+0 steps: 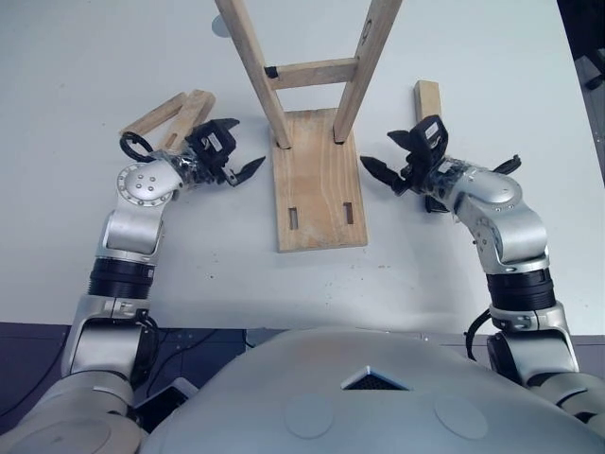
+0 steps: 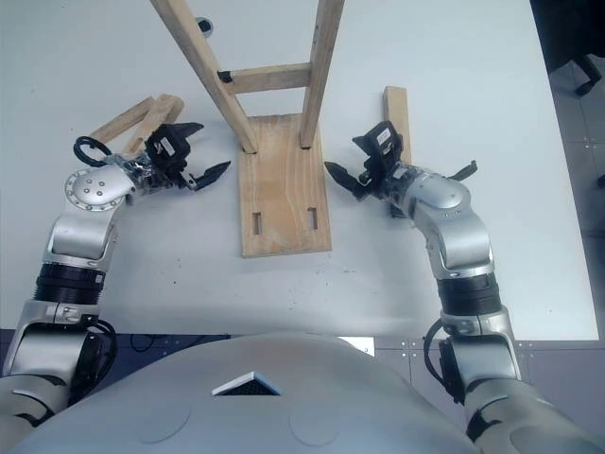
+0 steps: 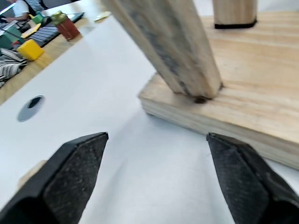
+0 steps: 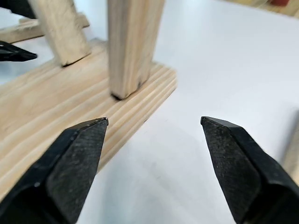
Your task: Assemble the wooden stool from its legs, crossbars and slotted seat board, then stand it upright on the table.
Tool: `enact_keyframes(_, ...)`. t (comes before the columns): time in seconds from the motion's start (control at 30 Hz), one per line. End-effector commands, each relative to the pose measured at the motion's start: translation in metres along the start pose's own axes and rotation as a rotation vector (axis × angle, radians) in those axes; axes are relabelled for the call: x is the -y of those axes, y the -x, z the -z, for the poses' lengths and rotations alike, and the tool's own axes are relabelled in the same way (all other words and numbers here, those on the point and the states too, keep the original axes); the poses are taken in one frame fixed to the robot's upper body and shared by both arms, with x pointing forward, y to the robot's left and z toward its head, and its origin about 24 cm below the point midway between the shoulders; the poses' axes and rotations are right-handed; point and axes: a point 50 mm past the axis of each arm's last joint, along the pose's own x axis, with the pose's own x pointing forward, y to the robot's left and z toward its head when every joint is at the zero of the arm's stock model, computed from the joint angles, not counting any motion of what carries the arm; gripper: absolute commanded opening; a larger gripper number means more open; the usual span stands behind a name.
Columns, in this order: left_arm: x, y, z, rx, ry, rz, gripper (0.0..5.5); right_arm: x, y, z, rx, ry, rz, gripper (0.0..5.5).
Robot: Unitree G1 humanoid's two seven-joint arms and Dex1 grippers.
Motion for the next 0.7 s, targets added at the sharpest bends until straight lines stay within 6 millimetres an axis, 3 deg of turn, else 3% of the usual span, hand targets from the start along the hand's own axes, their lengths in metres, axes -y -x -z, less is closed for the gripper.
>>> enact_keyframes(0.03,-0.05,0.032,-0.001,0.031,0.049,-0.228,3.89,0.01,-0.001,-0.008,0.054,-0.003,0.049,3.67)
enact_keyframes(0.13,-0.084,0.056,0.016,0.003,0.101,-0.358,3.89,0.01,-0.001,-0.005,0.049,-0.004,0.051,3.67)
enact_keyframes(0.23,-0.097,0.067,0.044,-0.082,0.156,-0.4,3.89,0.007,-0.002,-0.003,0.046,-0.006,0.05,3.67)
enact_keyframes(0.5,-0.099,0.077,0.088,-0.152,0.439,-0.401,3.89,0.01,-0.003,-0.002,0.029,-0.003,0.045,3.67)
enact_keyframes(0.67,-0.087,0.077,0.1,-0.174,0.547,-0.308,3.89,0.01,-0.005,-0.002,0.015,0.002,0.027,3.67)
enact_keyframes(0.7,-0.085,0.078,0.102,-0.182,0.555,-0.287,3.67,0.01,-0.005,-0.002,0.013,0.004,0.025,3.67)
